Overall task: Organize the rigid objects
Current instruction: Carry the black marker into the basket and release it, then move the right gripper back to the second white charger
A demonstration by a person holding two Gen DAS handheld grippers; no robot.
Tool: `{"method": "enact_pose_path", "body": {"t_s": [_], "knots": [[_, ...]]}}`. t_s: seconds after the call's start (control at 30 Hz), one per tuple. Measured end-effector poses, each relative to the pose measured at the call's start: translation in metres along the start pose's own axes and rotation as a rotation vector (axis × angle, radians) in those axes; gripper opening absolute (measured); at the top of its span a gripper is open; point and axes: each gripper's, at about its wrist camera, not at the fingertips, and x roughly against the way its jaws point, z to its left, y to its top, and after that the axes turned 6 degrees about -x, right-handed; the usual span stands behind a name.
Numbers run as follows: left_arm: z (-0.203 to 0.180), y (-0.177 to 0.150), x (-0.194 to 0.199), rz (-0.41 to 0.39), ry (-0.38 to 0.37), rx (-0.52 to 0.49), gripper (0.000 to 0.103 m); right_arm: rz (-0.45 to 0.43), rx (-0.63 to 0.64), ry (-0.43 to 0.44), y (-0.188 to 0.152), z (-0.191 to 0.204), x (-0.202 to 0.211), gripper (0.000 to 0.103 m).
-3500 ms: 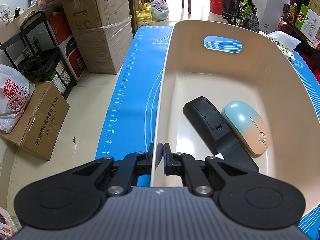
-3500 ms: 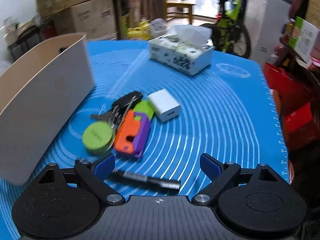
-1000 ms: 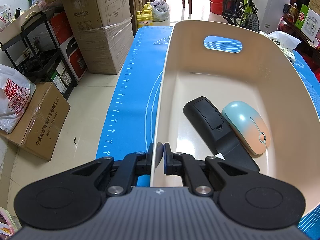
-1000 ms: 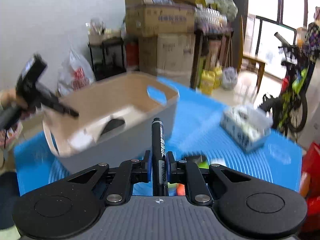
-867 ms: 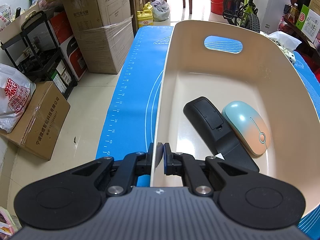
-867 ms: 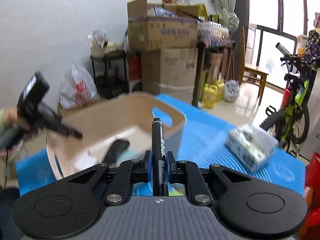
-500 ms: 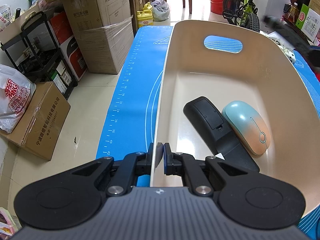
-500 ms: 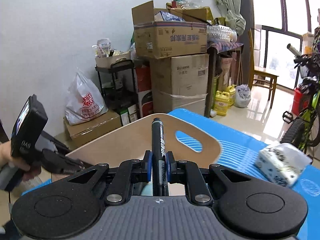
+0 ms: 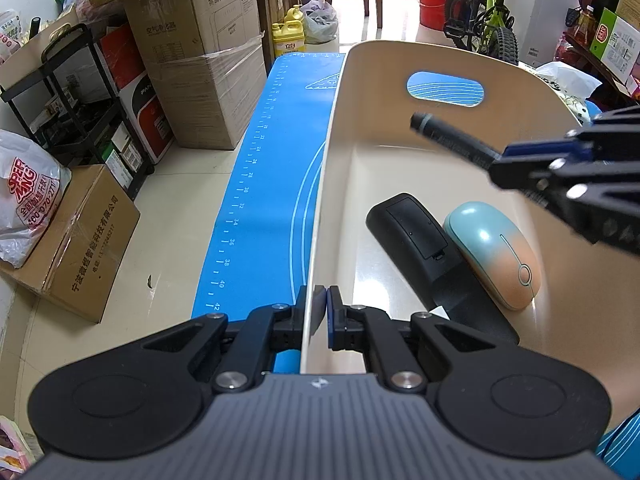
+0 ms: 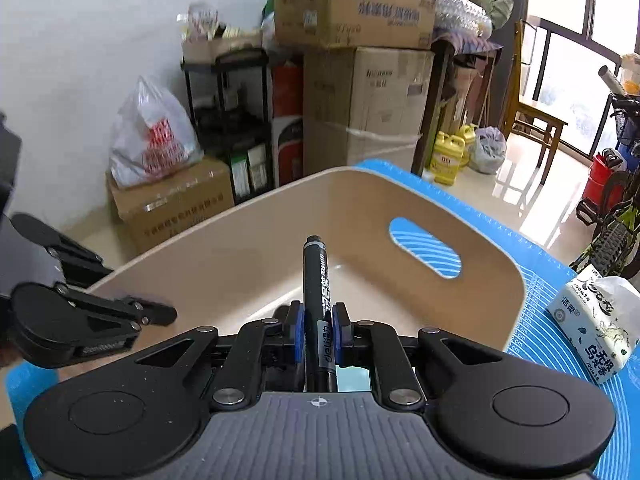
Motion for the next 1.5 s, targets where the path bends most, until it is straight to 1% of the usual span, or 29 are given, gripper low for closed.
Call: {"method": "enact_pose_path", "body": {"t_s": [0.1, 0.2, 0.37, 0.47, 0.5, 0.57, 0.67, 0.73, 0.77, 0.87, 0.93, 0.97, 1.0, 1.07, 1.3, 1.37, 1.5], "knots": [[0.000, 0.000, 0.000, 0.000, 0.001, -0.002, 0.008, 0.047, 0.034, -0.041, 0.000, 0.013, -0.013, 0.023], [0.000, 0.000, 0.000, -0.002, -0.001, -0.003, 0.008, 0.091, 0.037, -0.084, -0.001, 0.019, -0.025, 0.023], [0.001, 0.000, 0.000, -0.003, -0.001, -0.003, 0.008, 0.166, 0.059, -0.087, -0.002, 0.029, -0.041, 0.024], [0.001, 0.000, 0.000, -0.004, -0.001, -0.003, 0.008, 0.180, 0.055, -0.091, -0.003, 0.029, -0.045, 0.037], [0.001, 0.000, 0.000, -0.003, -0.001, -0.003, 0.008, 0.176, 0.051, -0.087, -0.003, 0.029, -0.044, 0.047], [0.001, -0.001, 0.000, -0.003, -0.002, -0.002, 0.008, 0.155, 0.051, -0.088, -0.002, 0.027, -0.040, 0.061], [0.001, -0.001, 0.000, -0.003, -0.001, -0.002, 0.008, 0.107, 0.056, -0.084, -0.002, 0.023, -0.025, 0.067], [0.001, 0.000, 0.000, -0.002, -0.001, -0.001, 0.008, 0.055, 0.045, -0.090, -0.002, 0.017, -0.010, 0.072], [0.001, 0.000, -0.001, -0.002, 0.000, -0.001, 0.008, 0.016, 0.038, -0.103, -0.002, 0.013, -0.001, 0.076], [0.002, 0.000, 0.000, -0.002, 0.000, -0.001, 0.008, -0.070, 0.032, -0.118, -0.005, -0.004, 0.022, 0.081], [0.001, 0.000, 0.000, -0.002, -0.001, -0.001, 0.008, -0.105, 0.020, -0.129, -0.009, -0.019, 0.036, 0.085], [0.001, 0.000, 0.000, -0.002, 0.000, -0.001, 0.008, -0.116, 0.010, -0.131, -0.011, -0.028, 0.043, 0.089], [0.001, 0.000, 0.000, -0.002, 0.000, -0.001, 0.008, -0.124, 0.003, -0.132, -0.013, -0.036, 0.049, 0.092], [0.001, 0.000, 0.000, -0.002, 0.000, -0.001, 0.008, -0.153, -0.009, -0.153, -0.019, -0.054, 0.060, 0.094], [0.001, -0.001, 0.001, -0.005, 0.006, 0.000, 0.009, -0.104, -0.096, -0.229, -0.047, -0.127, 0.077, 0.099], [0.001, -0.001, 0.001, -0.006, 0.006, -0.001, 0.009, -0.093, -0.131, -0.239, -0.057, -0.146, 0.078, 0.099], [0.001, -0.002, 0.002, -0.006, 0.008, 0.000, 0.009, -0.064, -0.176, -0.295, -0.077, -0.176, 0.072, 0.099]]}}
